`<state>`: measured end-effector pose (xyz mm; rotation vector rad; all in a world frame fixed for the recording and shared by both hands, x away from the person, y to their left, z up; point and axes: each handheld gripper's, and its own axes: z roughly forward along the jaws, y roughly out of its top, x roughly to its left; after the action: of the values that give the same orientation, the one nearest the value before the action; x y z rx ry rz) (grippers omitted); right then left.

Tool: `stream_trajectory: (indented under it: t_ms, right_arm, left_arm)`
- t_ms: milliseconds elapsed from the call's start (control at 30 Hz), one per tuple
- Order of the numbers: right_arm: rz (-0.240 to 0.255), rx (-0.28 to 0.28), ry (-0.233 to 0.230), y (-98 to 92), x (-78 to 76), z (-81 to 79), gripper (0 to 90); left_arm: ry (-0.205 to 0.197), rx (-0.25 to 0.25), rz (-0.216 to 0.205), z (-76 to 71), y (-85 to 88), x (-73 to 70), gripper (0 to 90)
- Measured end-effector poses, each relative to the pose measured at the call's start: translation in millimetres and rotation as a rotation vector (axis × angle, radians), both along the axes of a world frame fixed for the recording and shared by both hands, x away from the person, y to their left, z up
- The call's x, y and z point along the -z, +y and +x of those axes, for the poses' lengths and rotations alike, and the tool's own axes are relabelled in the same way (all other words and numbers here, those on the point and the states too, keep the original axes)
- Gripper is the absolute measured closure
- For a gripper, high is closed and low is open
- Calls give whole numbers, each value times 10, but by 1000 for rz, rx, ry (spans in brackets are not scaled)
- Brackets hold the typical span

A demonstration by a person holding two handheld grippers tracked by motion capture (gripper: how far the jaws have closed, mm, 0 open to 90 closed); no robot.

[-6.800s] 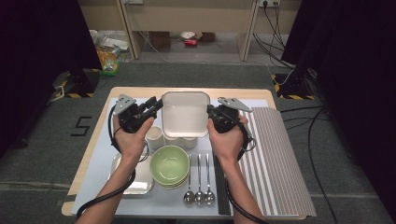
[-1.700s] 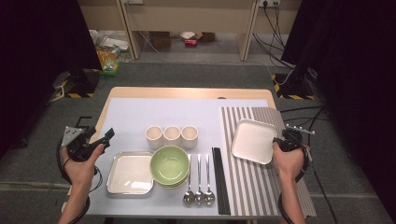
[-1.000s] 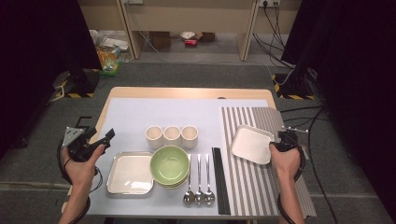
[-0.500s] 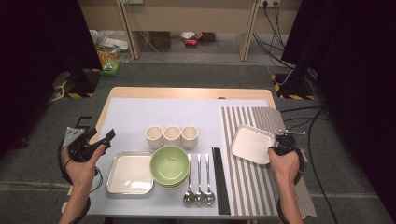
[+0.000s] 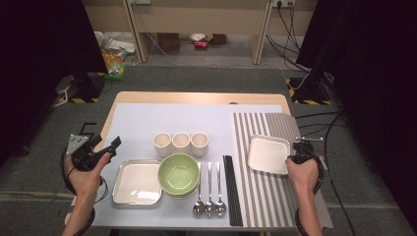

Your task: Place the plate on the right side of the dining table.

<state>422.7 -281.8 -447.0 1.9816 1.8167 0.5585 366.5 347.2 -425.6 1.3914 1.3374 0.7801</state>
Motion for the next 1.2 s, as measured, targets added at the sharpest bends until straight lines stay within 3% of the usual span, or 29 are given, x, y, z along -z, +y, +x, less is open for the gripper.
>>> stream_trajectory:
  t_ms: [200, 433, 1033, 1200]
  right_arm:
    - [-39, -2, 2, -80, 11, 35, 848]
    - [-56, -42, -5, -97, 16, 66, 851]
    - [-38, -84, -7, -146, 7, 77, 858]
    - [-40, -105, 12, -155, -9, 50, 861]
  left_arm:
    - [1, 2, 2, 3, -5, 2, 221]
    - [4, 3, 2, 8, -17, 9, 221]
    - [5, 4, -1, 6, -11, 9, 221]
    - [5, 2, -1, 3, -10, 10, 221]
